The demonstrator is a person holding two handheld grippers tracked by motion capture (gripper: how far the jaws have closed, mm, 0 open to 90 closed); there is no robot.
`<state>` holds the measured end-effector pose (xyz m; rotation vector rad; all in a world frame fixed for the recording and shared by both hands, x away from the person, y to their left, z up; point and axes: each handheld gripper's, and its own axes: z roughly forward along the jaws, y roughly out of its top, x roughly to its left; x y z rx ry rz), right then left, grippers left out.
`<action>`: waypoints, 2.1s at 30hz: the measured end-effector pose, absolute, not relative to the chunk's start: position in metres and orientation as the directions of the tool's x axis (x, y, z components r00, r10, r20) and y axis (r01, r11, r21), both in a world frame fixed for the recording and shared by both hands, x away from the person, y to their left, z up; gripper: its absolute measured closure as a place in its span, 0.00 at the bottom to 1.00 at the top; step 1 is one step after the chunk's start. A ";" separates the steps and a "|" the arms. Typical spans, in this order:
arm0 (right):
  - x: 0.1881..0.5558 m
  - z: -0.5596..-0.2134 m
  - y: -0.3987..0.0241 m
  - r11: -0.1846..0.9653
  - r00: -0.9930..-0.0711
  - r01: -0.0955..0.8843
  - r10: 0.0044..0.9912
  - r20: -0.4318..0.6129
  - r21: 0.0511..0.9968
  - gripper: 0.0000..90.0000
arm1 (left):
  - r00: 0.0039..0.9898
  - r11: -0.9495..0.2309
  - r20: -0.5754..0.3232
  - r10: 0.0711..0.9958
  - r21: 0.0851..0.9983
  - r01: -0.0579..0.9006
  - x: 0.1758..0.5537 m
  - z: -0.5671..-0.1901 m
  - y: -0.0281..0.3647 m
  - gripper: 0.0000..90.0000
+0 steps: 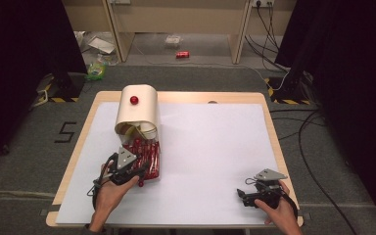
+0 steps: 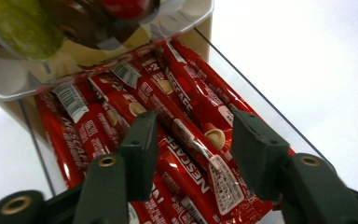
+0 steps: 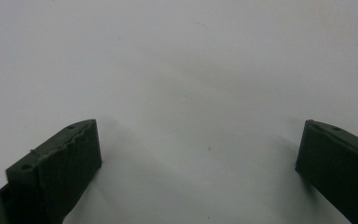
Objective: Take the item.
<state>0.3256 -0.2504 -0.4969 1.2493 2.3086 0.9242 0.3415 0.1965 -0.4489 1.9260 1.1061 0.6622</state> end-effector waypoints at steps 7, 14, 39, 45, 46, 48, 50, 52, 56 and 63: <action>0.326 -0.497 -0.250 0.396 -0.546 0.605 0.838 -0.002 0.691 0.00 | 0.478 -0.307 0.059 0.876 0.834 0.459 0.344 -0.453 0.196 0.71; 0.326 -0.497 -0.250 0.396 -0.546 0.605 0.838 -0.003 0.691 0.00 | 0.470 -0.314 0.075 0.880 0.834 0.454 0.345 -0.453 0.196 0.79; 0.326 -0.497 -0.250 0.397 -0.546 0.605 0.838 -0.003 0.691 0.00 | 0.493 -0.353 0.111 0.863 0.830 0.432 0.333 -0.443 0.206 0.97; 0.326 -0.497 -0.250 0.397 -0.546 0.604 0.837 -0.003 0.691 0.00 | 0.496 -0.350 0.105 0.862 0.831 0.432 0.327 -0.442 0.212 0.97; 0.326 -0.497 -0.250 0.397 -0.546 0.604 0.838 -0.003 0.691 0.00 | 0.496 -0.348 0.103 0.862 0.832 0.432 0.325 -0.442 0.213 0.97; 0.326 -0.497 -0.250 0.397 -0.547 0.604 0.837 -0.003 0.691 0.00 | 0.496 -0.350 0.107 0.862 0.833 0.429 0.324 -0.442 0.214 0.97; 0.326 -0.497 -0.250 0.396 -0.546 0.605 0.838 -0.002 0.691 0.00 | 0.490 -0.353 0.118 0.864 0.836 0.421 0.319 -0.441 0.217 0.98; 0.326 -0.497 -0.250 0.397 -0.547 0.604 0.837 -0.003 0.691 0.00 | 0.491 -0.352 0.115 0.863 0.835 0.422 0.316 -0.440 0.219 0.98; 0.326 -0.497 -0.250 0.397 -0.546 0.604 0.837 -0.003 0.691 0.00 | 0.491 -0.349 0.116 0.864 0.840 0.416 0.312 -0.437 0.222 0.98; 0.326 -0.497 -0.250 0.397 -0.546 0.605 0.838 -0.003 0.691 0.00 | 0.493 -0.344 0.113 0.863 0.845 0.409 0.304 -0.436 0.225 0.98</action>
